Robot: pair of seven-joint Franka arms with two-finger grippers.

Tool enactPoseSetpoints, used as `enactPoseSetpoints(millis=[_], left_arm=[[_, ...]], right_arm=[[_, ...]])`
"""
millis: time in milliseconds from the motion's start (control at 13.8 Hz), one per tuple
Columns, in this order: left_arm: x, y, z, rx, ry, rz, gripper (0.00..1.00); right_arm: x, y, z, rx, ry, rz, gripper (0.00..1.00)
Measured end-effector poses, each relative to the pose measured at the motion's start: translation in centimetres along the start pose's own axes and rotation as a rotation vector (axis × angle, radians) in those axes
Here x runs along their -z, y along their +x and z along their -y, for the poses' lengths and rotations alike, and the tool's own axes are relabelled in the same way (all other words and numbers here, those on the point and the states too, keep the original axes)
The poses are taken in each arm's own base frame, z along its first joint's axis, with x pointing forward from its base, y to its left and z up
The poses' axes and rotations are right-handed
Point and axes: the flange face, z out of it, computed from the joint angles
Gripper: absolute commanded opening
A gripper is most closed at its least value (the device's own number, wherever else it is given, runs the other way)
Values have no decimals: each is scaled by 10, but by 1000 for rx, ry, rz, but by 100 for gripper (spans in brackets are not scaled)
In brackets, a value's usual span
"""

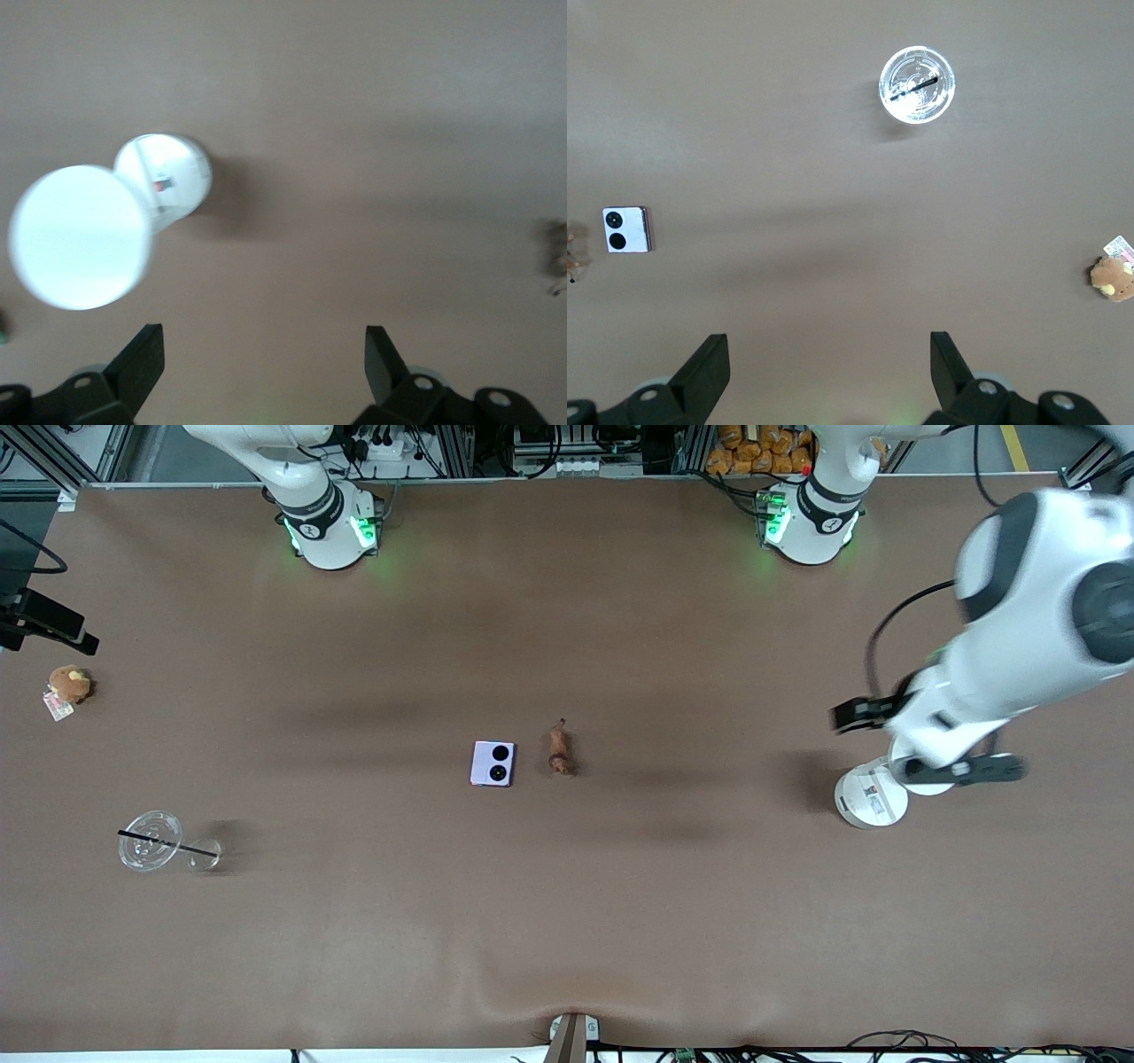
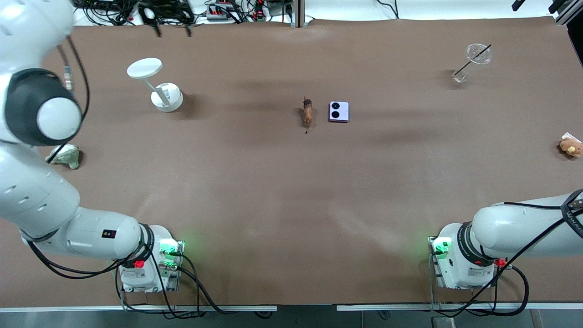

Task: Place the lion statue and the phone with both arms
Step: 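Move the left gripper over the brown lion figurine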

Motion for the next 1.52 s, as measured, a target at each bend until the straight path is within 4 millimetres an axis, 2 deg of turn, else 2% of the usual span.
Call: enactPoseSetpoints(millis=[145, 290, 435, 580, 798, 1088, 1306, 1523], left_arm=[[-16, 10, -38, 19, -4, -1, 100], [-26, 15, -66, 33, -19, -27, 100], [-34, 10, -101, 56, -31, -52, 100], [-50, 1, -143, 85, -45, -70, 100], [-96, -6, -204, 122, -73, -95, 100], [-159, -10, -257, 159, -114, -118, 100], [-193, -31, -298, 171, -102, -137, 100], [-207, -74, -345, 157, -88, -143, 100]], right_arm=[[0, 0, 1, -2, 0, 0, 100], [0, 0, 3, -34, 0, 0, 100], [-1, 0, 13, -68, 0, 1, 100], [-1, 0, 21, -98, -1, 3, 100], [-2, 0, 32, -141, -2, 5, 100], [-3, -1, 48, -205, -4, 6, 100], [-6, -1, 66, -237, -7, 11, 100], [-18, 2, 99, -196, -14, 32, 100]])
